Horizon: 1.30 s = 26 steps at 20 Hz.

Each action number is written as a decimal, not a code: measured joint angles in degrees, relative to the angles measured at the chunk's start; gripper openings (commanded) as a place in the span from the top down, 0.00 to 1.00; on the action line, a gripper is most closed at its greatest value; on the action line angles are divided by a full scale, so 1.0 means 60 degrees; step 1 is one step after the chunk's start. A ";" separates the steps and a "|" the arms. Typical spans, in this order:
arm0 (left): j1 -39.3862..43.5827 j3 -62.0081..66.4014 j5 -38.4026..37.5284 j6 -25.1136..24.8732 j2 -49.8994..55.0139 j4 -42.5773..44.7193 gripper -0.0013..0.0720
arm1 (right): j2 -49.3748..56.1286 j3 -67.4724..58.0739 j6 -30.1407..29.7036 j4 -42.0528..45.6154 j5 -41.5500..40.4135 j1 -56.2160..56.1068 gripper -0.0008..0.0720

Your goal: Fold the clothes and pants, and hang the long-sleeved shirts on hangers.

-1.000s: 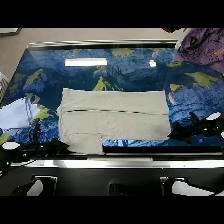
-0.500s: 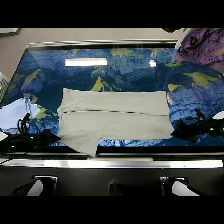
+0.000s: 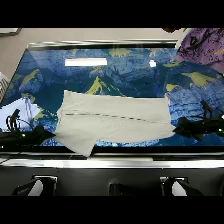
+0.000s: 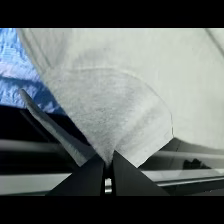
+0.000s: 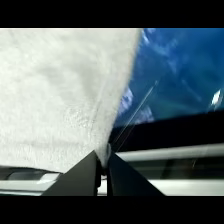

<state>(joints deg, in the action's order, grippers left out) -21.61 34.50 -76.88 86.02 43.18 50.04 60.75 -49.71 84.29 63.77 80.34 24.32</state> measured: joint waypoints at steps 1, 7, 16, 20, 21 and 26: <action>0.0076 0.0229 0.0138 -0.0007 0.0270 -0.0051 0.97 | 0.0004 -0.0113 -0.0062 0.0073 -0.0346 -0.0342 0.95; 0.0943 0.2302 0.1137 -0.0084 0.2849 -0.0280 0.97 | 0.0780 -0.1406 0.0412 0.1537 -0.2299 -0.1832 0.95; 0.1800 0.6466 0.1545 0.0178 0.7144 -0.0364 0.97 | 0.3552 -0.3872 0.0568 0.1945 -0.3213 -0.2127 0.95; 0.1985 0.8123 0.1559 0.0423 0.8652 -0.0510 0.97 | 0.4543 -0.4725 0.0528 0.1909 -0.3337 -0.2135 0.95; 0.2036 0.8517 0.1563 0.0455 0.9009 -0.0554 0.97 | 0.4736 -0.4885 0.0525 0.1909 -0.3410 -0.2135 0.95; 0.2240 1.0000 0.1621 0.0769 1.0582 -0.0710 0.97 | 0.5464 -0.5224 0.0492 0.1876 -0.3872 -0.2135 0.95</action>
<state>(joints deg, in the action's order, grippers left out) -8.16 94.50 -67.16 90.63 106.67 45.78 93.54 -81.06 87.24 75.02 57.10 11.51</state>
